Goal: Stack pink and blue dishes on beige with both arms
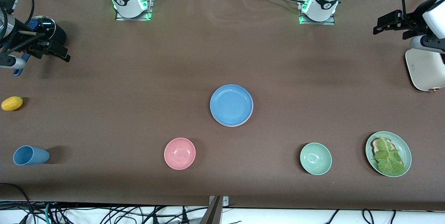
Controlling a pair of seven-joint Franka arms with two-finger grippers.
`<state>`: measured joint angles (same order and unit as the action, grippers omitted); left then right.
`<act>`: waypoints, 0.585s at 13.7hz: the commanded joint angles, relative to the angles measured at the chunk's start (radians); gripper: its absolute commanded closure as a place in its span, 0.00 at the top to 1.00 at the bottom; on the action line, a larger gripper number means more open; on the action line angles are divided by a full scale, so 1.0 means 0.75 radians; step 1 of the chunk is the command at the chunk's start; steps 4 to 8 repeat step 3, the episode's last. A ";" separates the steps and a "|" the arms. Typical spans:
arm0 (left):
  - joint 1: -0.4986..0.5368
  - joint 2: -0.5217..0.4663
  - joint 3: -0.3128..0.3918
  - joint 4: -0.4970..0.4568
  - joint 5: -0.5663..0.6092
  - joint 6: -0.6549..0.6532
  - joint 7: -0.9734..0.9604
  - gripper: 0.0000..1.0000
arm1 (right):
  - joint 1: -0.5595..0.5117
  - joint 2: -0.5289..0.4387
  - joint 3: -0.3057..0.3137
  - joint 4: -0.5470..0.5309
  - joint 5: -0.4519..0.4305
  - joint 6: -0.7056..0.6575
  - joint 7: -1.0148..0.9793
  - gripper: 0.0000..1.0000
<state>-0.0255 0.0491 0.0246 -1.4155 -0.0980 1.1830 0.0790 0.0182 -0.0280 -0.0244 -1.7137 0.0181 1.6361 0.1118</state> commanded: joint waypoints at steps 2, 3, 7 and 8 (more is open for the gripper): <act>-0.005 -0.002 -0.004 0.002 0.039 0.010 0.003 1.00 | -0.022 0.072 0.020 0.102 -0.004 -0.024 -0.006 1.00; -0.003 -0.002 -0.004 0.002 0.039 0.010 0.003 1.00 | -0.022 0.072 0.020 0.103 -0.004 -0.026 -0.004 1.00; -0.003 -0.002 -0.004 0.002 0.039 0.010 0.003 1.00 | -0.022 0.072 0.020 0.103 -0.004 -0.026 -0.004 1.00; -0.003 -0.002 -0.004 0.002 0.039 0.010 0.003 1.00 | -0.022 0.072 0.020 0.103 -0.004 -0.026 -0.004 1.00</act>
